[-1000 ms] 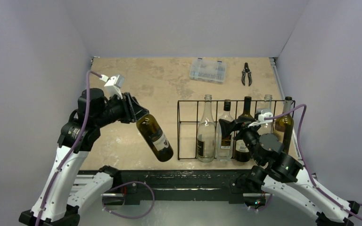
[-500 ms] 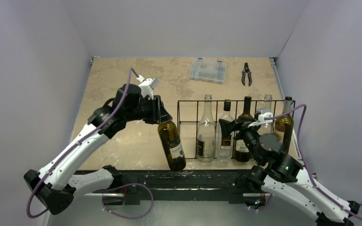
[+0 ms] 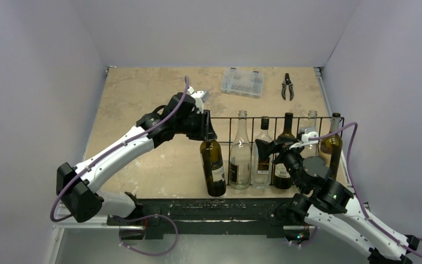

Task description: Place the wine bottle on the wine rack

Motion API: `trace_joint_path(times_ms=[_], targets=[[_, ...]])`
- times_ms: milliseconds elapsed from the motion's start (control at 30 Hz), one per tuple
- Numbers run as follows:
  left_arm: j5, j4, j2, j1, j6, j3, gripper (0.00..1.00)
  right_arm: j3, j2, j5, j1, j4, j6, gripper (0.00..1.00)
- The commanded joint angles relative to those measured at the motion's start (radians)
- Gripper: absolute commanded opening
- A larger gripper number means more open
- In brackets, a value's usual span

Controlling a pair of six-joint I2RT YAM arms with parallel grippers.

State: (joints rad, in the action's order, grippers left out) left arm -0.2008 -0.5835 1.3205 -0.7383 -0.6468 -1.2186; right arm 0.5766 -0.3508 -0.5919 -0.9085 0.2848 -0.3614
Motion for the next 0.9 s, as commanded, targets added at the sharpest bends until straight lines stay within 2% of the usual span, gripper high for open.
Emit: trace_joint_path(times_ms=[0,867], targets=[[-0.021,0.103,0.022,-0.008,-0.008,-0.112,0.0,-0.004,0.01,-0.012,0.003,-0.021,0.01,0.99],[0.025,0.043,0.191,-0.037,0.081,-0.21,0.0,-0.007,0.006,-0.009,0.003,-0.025,0.013,0.99]])
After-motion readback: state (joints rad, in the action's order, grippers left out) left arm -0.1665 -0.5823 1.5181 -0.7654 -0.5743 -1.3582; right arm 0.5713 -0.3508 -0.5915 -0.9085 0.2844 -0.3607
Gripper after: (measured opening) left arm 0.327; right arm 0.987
